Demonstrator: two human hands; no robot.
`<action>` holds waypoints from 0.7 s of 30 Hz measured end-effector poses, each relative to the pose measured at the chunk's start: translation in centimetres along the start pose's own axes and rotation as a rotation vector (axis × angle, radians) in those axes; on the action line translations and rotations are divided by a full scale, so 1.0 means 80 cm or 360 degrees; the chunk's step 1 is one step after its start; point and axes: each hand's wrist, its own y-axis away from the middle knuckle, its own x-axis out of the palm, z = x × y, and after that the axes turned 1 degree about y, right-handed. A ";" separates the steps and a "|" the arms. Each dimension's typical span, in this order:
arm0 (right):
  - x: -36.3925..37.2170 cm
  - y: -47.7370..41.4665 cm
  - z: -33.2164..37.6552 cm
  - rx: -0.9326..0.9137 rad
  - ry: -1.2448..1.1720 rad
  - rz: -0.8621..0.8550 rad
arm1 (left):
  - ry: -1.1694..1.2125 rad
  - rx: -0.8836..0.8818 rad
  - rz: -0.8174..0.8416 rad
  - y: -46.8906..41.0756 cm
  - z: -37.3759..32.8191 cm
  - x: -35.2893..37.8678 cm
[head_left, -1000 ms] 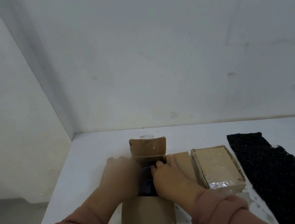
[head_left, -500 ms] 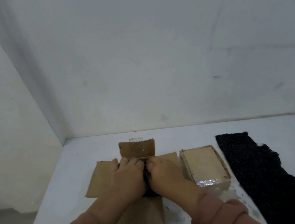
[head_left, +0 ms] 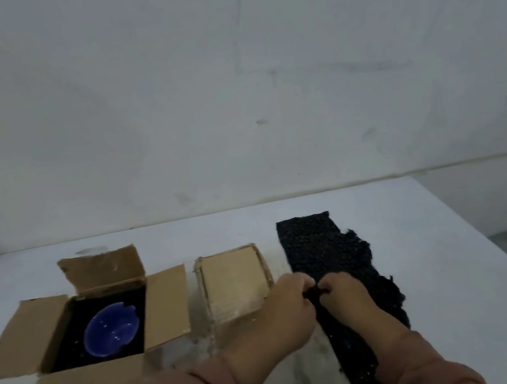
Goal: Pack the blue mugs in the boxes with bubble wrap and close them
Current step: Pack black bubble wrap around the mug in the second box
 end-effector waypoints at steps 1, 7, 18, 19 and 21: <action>0.009 -0.001 -0.018 -0.0040 0.0081 0.0129 | 0.0067 -0.0134 0.0099 -0.009 -0.003 0.015; 0.048 -0.006 -0.066 -0.0361 0.0277 0.0127 | 0.0464 -0.0878 0.0272 -0.062 0.016 0.070; 0.028 -0.021 -0.070 -0.0703 -0.0452 -0.0501 | 0.1820 -0.1019 0.0096 -0.109 0.002 0.064; 0.026 -0.019 -0.068 -0.0865 -0.0438 -0.0504 | 0.1893 -0.1002 0.0068 -0.113 -0.003 0.059; 0.019 -0.014 -0.060 -0.1074 -0.0475 -0.0500 | 0.1855 -0.0988 -0.0041 -0.117 -0.015 0.047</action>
